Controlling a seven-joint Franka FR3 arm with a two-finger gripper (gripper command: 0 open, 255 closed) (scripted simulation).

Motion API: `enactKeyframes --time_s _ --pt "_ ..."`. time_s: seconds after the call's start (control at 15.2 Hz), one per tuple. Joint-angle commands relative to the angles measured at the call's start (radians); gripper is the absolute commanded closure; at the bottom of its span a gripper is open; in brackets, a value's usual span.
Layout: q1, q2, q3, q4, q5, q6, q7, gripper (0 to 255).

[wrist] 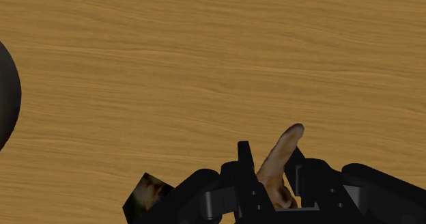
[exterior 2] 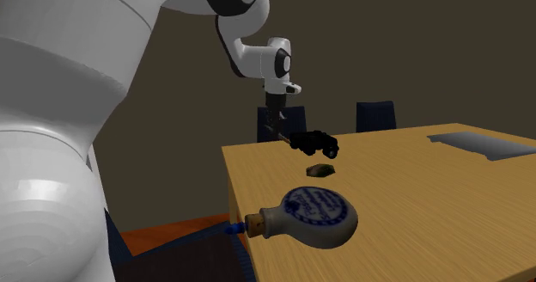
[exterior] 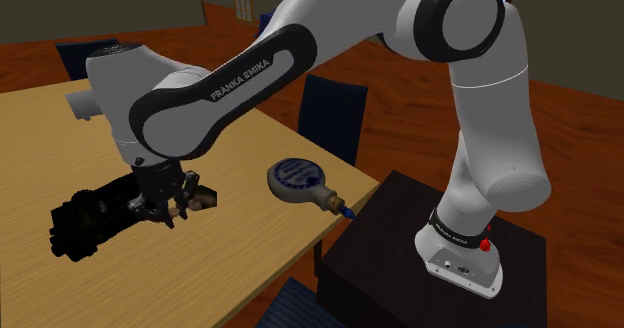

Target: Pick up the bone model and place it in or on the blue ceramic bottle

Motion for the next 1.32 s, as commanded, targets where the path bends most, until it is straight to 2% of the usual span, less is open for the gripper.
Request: enactKeyframes --time_s 0.0,0.92,1.25 --pt "0.000 -0.010 0.003 0.011 0.004 -0.020 0.000 255" --pt "-0.003 -0.065 0.016 0.119 0.028 -0.180 -0.010 255" --pt "-0.099 -0.249 0.014 -0.136 0.099 -0.101 -0.107 255"
